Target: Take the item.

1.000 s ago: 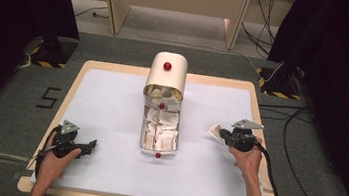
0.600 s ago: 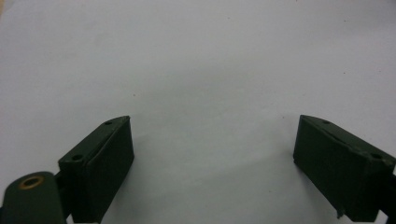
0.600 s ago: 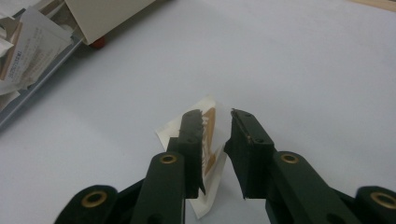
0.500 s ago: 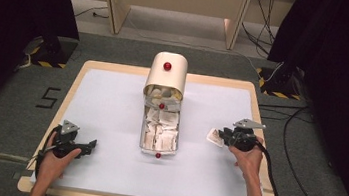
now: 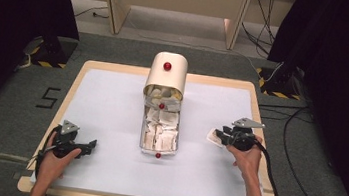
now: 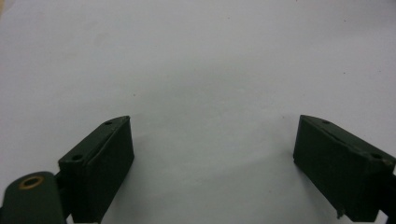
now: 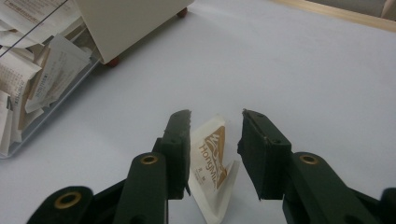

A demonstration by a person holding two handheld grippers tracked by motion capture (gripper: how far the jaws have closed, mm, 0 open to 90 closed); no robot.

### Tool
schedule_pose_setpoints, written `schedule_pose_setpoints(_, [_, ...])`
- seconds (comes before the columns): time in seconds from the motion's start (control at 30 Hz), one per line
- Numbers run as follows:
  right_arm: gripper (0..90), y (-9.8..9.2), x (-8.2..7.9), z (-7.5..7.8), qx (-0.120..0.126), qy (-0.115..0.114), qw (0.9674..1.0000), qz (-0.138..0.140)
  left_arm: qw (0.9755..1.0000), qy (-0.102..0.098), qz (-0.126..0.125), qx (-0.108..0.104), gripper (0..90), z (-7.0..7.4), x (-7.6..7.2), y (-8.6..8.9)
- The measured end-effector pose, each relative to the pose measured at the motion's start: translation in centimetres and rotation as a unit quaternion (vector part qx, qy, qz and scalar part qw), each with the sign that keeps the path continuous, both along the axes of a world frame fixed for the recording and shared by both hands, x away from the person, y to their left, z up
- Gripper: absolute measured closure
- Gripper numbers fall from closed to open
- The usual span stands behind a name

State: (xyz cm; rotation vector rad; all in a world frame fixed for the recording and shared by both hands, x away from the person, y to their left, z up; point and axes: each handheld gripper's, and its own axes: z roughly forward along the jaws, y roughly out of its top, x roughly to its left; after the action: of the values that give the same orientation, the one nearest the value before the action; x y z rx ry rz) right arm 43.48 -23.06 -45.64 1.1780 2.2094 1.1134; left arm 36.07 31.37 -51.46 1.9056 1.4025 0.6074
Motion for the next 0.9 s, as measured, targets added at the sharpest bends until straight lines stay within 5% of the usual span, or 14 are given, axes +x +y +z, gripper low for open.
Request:
schedule_pose_setpoints(0.4, [34.9, 1.1, -0.4, -0.2, 0.013, 0.030, 0.9993, -0.018, 1.0000, 0.000, 0.000, 0.000, 11.3, 0.0, 0.0, 0.0])
schedule_pose_setpoints(0.9, [26.7, 1.3, -2.5, -0.3, -0.004, 0.038, 0.9992, -0.012, 1.0000, 0.000, 0.000, 0.000, 11.3, 0.0, 0.0, 0.0])
